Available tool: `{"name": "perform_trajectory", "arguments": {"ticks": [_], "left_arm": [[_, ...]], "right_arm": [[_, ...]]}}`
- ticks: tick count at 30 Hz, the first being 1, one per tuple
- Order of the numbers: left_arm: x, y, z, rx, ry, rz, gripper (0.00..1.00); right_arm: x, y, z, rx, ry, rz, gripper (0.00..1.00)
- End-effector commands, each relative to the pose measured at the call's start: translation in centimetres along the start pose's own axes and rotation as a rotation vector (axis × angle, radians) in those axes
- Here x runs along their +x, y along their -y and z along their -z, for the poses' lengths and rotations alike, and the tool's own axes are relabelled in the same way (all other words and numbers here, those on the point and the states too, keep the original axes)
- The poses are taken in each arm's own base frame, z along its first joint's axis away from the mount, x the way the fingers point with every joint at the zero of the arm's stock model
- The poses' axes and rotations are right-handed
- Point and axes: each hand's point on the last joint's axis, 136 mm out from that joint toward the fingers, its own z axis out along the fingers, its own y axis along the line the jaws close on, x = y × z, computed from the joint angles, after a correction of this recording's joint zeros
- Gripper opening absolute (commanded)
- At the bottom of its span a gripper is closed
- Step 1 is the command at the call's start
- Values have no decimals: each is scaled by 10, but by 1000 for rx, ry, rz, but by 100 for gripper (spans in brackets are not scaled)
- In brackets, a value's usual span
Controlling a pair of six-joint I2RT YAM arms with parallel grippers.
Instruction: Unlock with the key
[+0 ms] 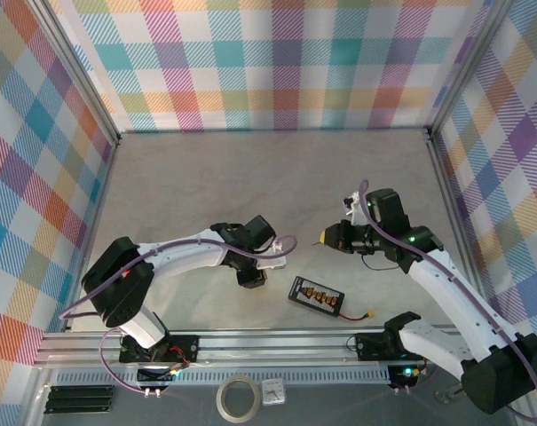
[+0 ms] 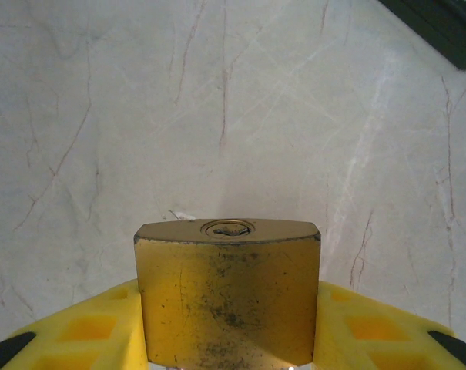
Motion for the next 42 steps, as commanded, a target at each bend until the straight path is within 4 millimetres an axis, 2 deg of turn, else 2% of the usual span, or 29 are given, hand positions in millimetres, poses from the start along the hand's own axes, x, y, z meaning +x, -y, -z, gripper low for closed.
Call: {"name": "perform_trajectory", "arguments": {"ticks": [1, 9, 16, 23, 27, 30, 33, 38, 42], "left_arm": [[-3, 0, 4, 1, 34, -56, 0], [1, 2, 0, 29, -8, -101, 0], [7, 11, -2, 52, -10, -155, 6], [9, 8, -4, 20, -37, -242, 13], [10, 5, -7, -3, -58, -286, 20], [7, 3, -8, -24, -51, -309, 31], [5, 2, -5, -38, -40, -323, 37], [-9, -4, 13, -97, 48, -305, 60], [-18, -4, 33, -134, 128, -255, 64]], "right_arm": [[3, -2, -1, -23, -7, -16, 0], [7, 1, 1, -15, -10, -22, 0], [10, 2, 2, -16, -14, -23, 0], [11, 2, 2, -21, -18, -20, 0], [13, 2, 3, -22, -19, -21, 0], [15, 3, 4, -22, -17, -19, 0], [17, 3, 6, -21, -14, -15, 0], [19, 3, 9, -22, -10, -12, 0], [20, 3, 9, -25, -9, -12, 0]]}}
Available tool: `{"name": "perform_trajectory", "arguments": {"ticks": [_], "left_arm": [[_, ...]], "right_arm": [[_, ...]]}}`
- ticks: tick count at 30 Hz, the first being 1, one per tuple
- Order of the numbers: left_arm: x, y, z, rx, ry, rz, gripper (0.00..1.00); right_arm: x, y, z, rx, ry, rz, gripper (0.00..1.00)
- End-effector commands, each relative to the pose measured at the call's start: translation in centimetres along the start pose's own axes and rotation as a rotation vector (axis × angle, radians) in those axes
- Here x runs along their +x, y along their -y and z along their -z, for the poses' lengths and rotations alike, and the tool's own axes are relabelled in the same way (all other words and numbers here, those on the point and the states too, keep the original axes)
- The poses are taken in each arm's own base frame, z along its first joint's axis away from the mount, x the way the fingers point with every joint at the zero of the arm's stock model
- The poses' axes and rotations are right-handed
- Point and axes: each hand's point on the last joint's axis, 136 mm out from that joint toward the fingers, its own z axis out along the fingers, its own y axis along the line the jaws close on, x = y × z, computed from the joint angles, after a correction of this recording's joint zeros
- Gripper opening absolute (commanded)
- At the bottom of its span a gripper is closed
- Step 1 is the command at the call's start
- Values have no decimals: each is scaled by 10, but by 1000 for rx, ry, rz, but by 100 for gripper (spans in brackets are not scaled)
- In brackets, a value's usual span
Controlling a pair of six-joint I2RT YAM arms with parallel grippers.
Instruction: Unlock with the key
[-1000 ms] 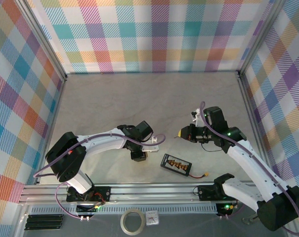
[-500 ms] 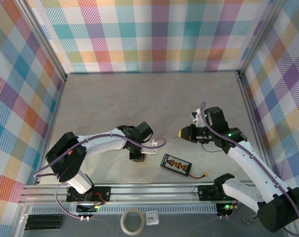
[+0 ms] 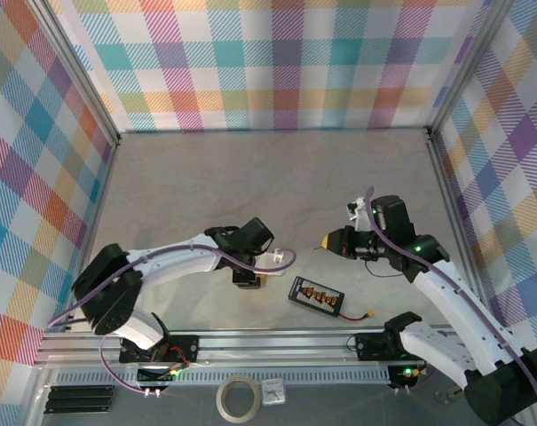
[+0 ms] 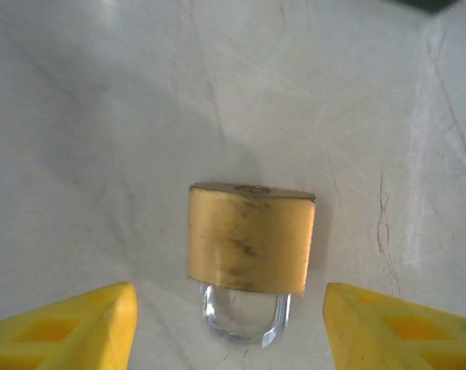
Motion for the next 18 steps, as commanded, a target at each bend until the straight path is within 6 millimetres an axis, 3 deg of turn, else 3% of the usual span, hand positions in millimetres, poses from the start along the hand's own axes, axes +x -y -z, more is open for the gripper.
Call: {"name": "perform_trajectory", "arguments": {"ticks": [1, 6, 8, 10, 11, 15, 18], "left_arm": [[-12, -3, 21, -52, 85, 37, 65], [-28, -13, 65, -125, 249, 277, 68], [-36, -14, 84, -101, 321, 482, 67], [-30, -23, 95, -116, 338, 799, 65], [-23, -22, 94, -108, 315, 941, 61], [5, 11, 76, -11, 115, 1374, 24], [13, 35, 64, -29, 59, 1538, 16]], "right_arm": [[10, 3, 0, -5, -26, -13, 0], [10, 1, 4, -9, -19, -5, 0], [11, 0, 5, -13, -16, -2, 0], [12, 1, 6, -14, -15, -1, 0], [13, 1, 6, -14, -17, -3, 0], [13, 1, 5, -20, -22, -6, 0], [13, -1, 4, -27, -26, -1, 0]]}}
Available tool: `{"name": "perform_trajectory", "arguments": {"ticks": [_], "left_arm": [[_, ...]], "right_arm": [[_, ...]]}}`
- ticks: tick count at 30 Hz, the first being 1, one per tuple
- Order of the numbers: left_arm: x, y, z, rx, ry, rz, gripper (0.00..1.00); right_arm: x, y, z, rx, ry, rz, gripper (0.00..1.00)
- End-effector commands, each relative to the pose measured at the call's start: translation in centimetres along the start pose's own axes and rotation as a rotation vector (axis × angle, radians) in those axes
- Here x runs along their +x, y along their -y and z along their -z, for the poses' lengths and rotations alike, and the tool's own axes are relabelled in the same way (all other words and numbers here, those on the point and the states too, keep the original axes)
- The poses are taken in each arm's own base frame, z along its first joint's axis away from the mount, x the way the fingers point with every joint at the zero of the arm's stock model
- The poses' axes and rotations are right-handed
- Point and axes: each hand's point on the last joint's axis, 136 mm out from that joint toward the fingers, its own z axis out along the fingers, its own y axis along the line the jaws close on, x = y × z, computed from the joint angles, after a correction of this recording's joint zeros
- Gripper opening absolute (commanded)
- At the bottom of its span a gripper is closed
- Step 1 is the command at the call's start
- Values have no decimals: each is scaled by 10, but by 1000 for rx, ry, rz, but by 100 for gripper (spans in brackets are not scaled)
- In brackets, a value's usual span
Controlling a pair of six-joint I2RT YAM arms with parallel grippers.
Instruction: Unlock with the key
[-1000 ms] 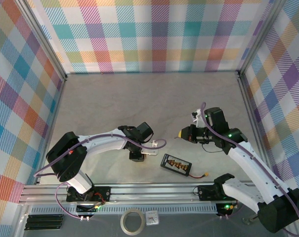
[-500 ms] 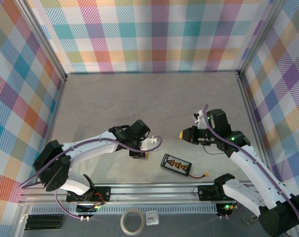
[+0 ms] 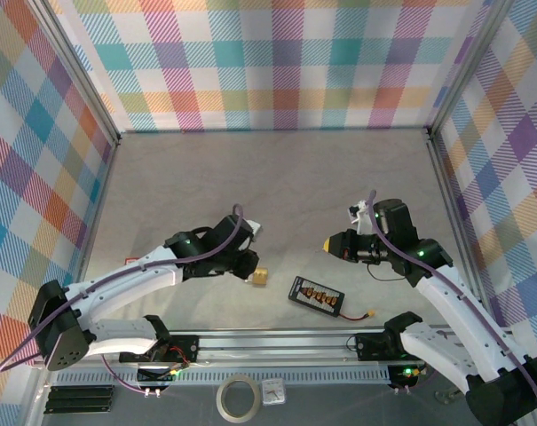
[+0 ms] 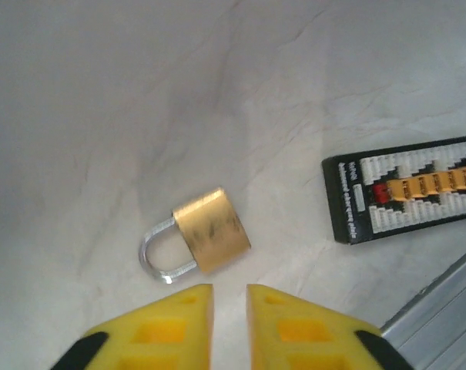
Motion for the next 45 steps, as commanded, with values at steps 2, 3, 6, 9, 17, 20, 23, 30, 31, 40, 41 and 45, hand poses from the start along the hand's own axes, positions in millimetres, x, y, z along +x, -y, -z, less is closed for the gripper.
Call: {"name": "perform_trajectory", "arguments": {"ticks": [2, 3, 6, 9, 17, 20, 23, 30, 31, 40, 41, 45], "left_arm": [[52, -20, -8, -183, -112, 411, 12], [57, -25, -10, -222, -120, 433, 11], [68, -35, -22, -303, -165, 468, 9], [72, -36, -36, -359, -222, 445, 8], [69, -37, -74, -464, -301, 372, 2], [59, -38, -81, -481, -287, 365, 2], [51, -44, -88, -530, -292, 332, 2], [27, -52, -97, -596, -268, 275, 1], [25, -54, -98, -605, -274, 275, 1], [11, -45, -100, -557, -251, 284, 2], [11, -45, -98, -555, -249, 290, 2], [10, -43, -88, -527, -225, 322, 2]], "right_arm": [[5, -2, 0, -20, -22, 1, 0], [5, -2, 0, -25, -22, 3, 0], [8, -3, 1, -31, -25, 5, 0], [12, 0, 3, -26, -23, 7, 0], [20, 2, 10, -30, -3, 12, 0], [23, 4, 13, -25, 6, 22, 0], [26, 4, 16, -22, 10, 29, 0], [31, 6, 19, -18, 10, 42, 0], [31, 7, 20, -18, 11, 41, 0], [35, 11, 19, -13, 6, 43, 0], [34, 10, 19, -14, 9, 44, 0], [33, 10, 18, -17, 8, 42, 0]]}}
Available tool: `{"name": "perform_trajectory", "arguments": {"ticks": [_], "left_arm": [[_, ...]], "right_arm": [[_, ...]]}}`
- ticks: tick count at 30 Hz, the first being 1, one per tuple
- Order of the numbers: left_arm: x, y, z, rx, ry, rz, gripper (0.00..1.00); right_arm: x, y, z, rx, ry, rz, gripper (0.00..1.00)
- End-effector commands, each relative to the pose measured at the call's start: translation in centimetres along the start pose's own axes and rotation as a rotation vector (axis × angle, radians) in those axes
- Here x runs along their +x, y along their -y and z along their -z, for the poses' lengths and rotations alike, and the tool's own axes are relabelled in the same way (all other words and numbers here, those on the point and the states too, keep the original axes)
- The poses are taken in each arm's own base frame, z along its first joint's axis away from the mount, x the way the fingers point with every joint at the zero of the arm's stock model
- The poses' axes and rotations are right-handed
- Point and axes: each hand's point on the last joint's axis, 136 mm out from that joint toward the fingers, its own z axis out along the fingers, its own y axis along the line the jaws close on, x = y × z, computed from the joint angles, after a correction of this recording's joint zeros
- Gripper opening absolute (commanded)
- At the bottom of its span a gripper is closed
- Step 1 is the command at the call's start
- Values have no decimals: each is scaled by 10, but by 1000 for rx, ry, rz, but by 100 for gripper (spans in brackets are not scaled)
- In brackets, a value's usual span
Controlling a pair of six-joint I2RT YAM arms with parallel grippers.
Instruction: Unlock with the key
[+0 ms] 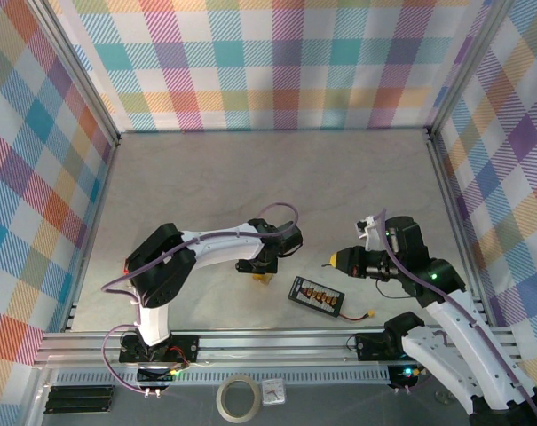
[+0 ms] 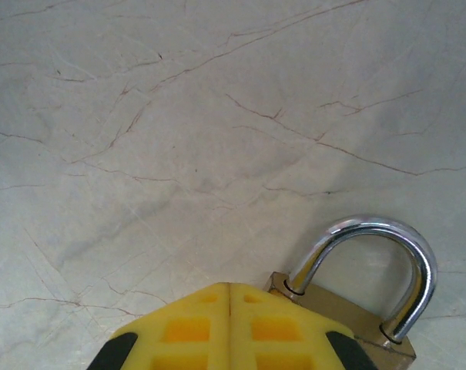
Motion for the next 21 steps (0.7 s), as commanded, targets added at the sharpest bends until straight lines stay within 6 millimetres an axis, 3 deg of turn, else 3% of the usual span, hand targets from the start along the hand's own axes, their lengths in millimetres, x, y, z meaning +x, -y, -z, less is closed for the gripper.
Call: {"name": "perform_trajectory", "arguments": {"ticks": [1, 7, 11, 14, 21], "left_arm": [[1, -8, 16, 26, 5, 29, 3], [2, 3, 30, 96, 17, 46, 11], [8, 9, 29, 106, -4, 19, 41], [11, 11, 24, 95, -20, -7, 57], [11, 19, 11, 84, -37, -34, 63]], "right_arm": [[2, 3, -1, 0, -4, 5, 0], [0, 1, -1, -4, -2, -1, 0], [0, 0, 0, -7, 0, -5, 0], [2, 0, 0, -11, -5, -9, 0], [6, 1, 1, -19, -2, -24, 0]]}}
